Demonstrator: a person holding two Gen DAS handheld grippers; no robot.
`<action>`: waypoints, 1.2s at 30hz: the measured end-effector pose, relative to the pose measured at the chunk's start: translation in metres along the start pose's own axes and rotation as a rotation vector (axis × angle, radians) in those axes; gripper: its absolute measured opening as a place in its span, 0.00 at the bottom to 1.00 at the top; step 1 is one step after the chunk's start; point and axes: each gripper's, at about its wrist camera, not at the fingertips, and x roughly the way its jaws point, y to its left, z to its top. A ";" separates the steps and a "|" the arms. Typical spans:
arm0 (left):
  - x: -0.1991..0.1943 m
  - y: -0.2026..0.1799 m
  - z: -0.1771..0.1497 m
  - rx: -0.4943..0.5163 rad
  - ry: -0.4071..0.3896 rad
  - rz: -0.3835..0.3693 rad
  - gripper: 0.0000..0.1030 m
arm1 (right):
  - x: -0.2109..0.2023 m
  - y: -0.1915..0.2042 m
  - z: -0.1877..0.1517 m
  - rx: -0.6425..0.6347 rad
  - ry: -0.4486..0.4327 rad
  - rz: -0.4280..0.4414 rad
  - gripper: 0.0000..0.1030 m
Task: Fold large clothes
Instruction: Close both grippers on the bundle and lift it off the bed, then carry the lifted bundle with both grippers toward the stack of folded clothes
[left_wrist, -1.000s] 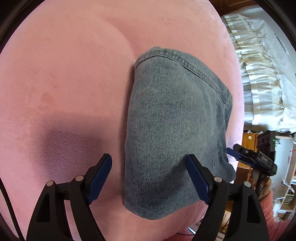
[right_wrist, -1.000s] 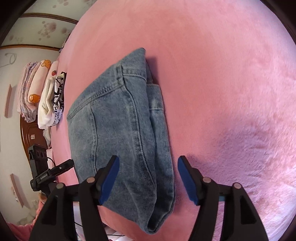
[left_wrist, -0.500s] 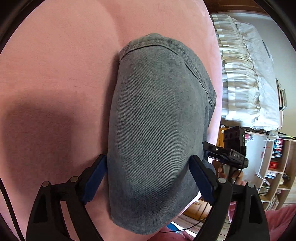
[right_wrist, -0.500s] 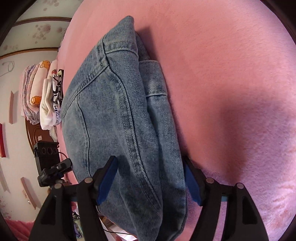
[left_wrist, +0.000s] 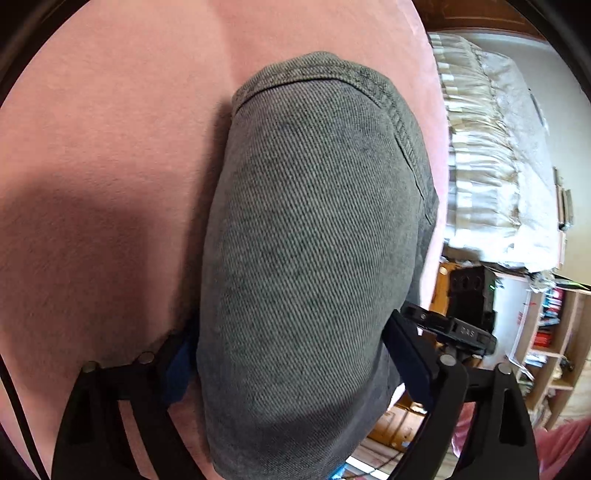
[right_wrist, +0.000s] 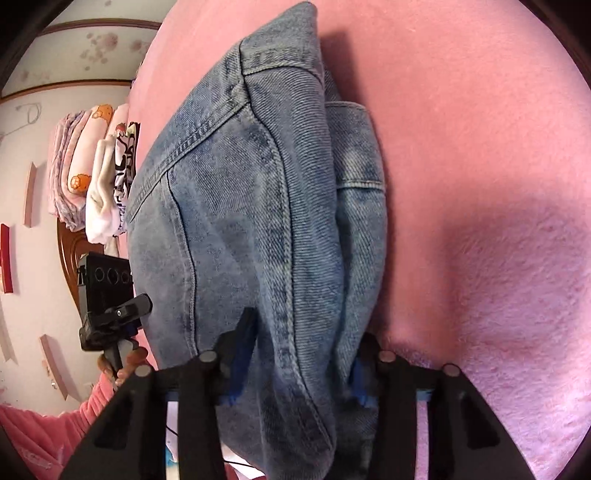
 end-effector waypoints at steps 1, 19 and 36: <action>0.001 -0.004 -0.001 -0.004 -0.013 0.022 0.83 | -0.002 0.002 -0.001 -0.007 -0.009 -0.005 0.33; -0.032 -0.072 -0.067 -0.030 -0.271 0.191 0.67 | -0.035 0.053 -0.019 -0.207 -0.113 -0.066 0.17; -0.185 -0.052 -0.146 -0.042 -0.446 0.172 0.66 | -0.050 0.172 -0.076 -0.439 -0.084 -0.011 0.17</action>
